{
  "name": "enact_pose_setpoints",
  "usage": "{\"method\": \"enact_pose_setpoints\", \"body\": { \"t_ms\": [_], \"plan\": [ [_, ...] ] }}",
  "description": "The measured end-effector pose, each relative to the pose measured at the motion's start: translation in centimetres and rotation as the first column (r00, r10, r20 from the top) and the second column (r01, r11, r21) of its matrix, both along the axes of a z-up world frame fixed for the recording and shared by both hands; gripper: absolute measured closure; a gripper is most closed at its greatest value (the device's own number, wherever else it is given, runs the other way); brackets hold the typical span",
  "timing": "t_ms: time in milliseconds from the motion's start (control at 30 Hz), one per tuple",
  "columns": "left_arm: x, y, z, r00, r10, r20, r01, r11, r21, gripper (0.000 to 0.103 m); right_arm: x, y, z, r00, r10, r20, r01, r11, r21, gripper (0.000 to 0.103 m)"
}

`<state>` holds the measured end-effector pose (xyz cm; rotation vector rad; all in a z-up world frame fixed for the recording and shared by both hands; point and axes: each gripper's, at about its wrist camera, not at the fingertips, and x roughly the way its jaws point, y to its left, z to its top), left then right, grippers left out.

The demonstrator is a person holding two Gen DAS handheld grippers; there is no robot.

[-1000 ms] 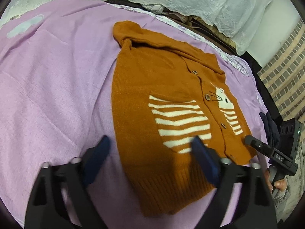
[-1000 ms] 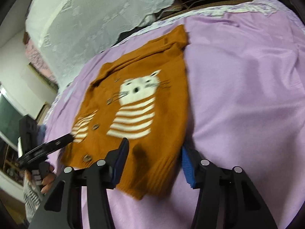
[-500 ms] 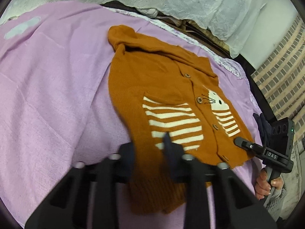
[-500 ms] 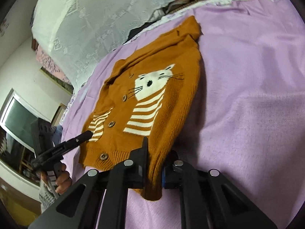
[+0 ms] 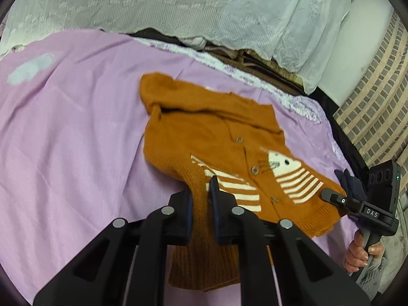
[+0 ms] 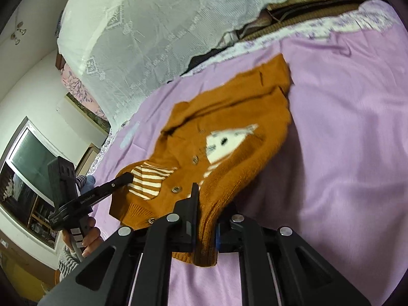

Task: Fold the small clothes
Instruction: 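Close the left tool on the hem while the right tool grasps the hem, then lift the ribbed hem with both tools and carry it toward the collar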

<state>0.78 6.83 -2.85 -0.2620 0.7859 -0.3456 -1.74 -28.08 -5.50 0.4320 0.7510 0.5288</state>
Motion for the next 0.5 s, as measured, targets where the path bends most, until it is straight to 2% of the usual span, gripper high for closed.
{"method": "enact_pose_setpoints", "body": {
  "t_ms": [300,400,500],
  "plan": [
    [1.8,-0.8,2.3,0.999,0.005,0.045,-0.006,1.0,0.027,0.092,1.8,-0.3,1.9,1.0,-0.009,0.012,0.008,0.999,0.042,0.093],
    [2.5,-1.2,3.1,0.998,0.015,0.068,-0.019,0.998,0.054,0.092,2.6,-0.1,2.5,1.0,-0.016,0.017,0.015,0.999,0.038,0.093],
    [3.3,-1.3,3.9,0.996,0.014,0.084,-0.018,0.999,0.05,0.092,3.6,0.2,3.1,1.0,-0.02,0.023,0.019,0.999,0.035,0.093]
  ]
}}
